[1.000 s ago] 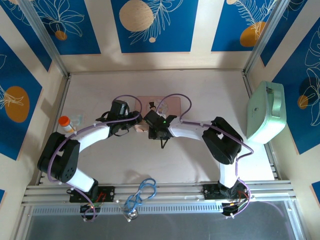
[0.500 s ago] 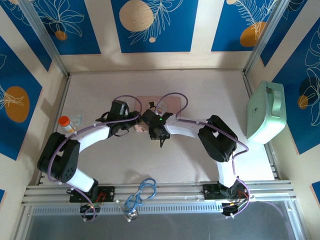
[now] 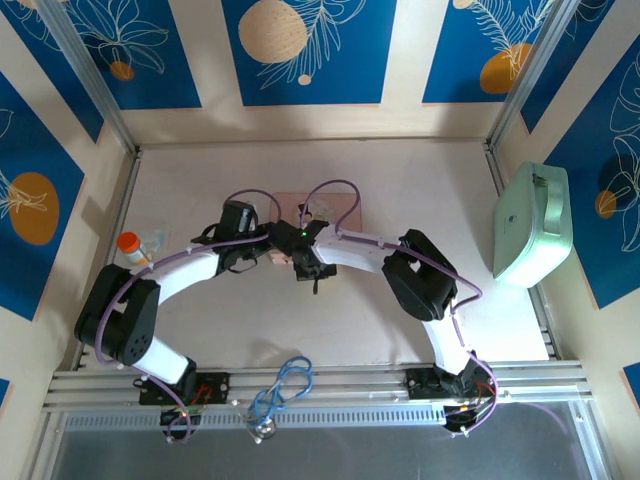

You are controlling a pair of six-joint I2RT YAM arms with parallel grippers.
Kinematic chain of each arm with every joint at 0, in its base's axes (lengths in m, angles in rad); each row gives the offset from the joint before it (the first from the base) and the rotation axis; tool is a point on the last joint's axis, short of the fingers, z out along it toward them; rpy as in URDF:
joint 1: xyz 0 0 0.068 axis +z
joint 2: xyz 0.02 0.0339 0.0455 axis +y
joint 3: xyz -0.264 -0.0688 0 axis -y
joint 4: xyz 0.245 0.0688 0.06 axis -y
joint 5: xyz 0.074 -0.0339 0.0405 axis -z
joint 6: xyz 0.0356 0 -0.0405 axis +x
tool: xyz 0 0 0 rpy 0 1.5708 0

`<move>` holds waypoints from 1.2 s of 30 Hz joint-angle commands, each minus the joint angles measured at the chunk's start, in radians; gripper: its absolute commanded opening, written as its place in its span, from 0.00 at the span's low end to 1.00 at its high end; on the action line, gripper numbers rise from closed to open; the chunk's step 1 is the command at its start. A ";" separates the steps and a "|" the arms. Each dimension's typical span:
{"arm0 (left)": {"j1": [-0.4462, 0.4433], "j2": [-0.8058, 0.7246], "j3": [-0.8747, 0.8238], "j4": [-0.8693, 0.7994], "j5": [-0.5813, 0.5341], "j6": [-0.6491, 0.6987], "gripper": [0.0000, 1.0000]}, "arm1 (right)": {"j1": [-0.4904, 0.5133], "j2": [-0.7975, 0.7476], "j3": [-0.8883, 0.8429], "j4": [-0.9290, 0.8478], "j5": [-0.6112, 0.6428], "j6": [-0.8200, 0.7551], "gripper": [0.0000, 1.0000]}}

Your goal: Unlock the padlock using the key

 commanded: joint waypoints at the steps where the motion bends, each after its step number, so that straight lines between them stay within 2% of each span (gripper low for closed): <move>1: 0.005 0.030 -0.029 -0.024 0.028 -0.007 0.48 | 0.010 0.025 0.019 -0.060 -0.002 -0.014 0.18; 7: 0.005 0.030 -0.029 -0.018 0.033 -0.009 0.48 | 0.010 -0.055 -0.035 0.013 -0.017 -0.056 0.35; 13: 0.004 0.031 -0.024 -0.021 0.036 -0.004 0.48 | 0.015 -0.181 -0.128 0.097 -0.032 -0.096 0.41; 16: 0.006 0.030 -0.021 -0.022 0.036 -0.003 0.48 | 0.020 -0.258 -0.188 0.164 -0.040 -0.118 0.38; 19: 0.006 0.030 -0.017 -0.023 0.036 -0.001 0.48 | 0.010 -0.303 -0.236 0.214 -0.039 -0.130 0.30; 25: 0.006 0.031 -0.007 -0.033 0.038 0.005 0.48 | -0.054 -0.276 -0.283 0.261 -0.073 -0.130 0.16; 27: 0.006 0.029 -0.009 -0.032 0.038 0.005 0.48 | -0.057 -0.272 -0.295 0.285 -0.080 -0.146 0.16; 32: 0.006 0.032 -0.011 -0.028 0.042 0.002 0.48 | -0.032 -0.269 -0.302 0.310 -0.098 -0.153 0.41; 36: 0.006 0.037 -0.013 -0.015 0.048 -0.008 0.47 | -0.025 -0.218 -0.252 0.258 -0.088 -0.132 0.44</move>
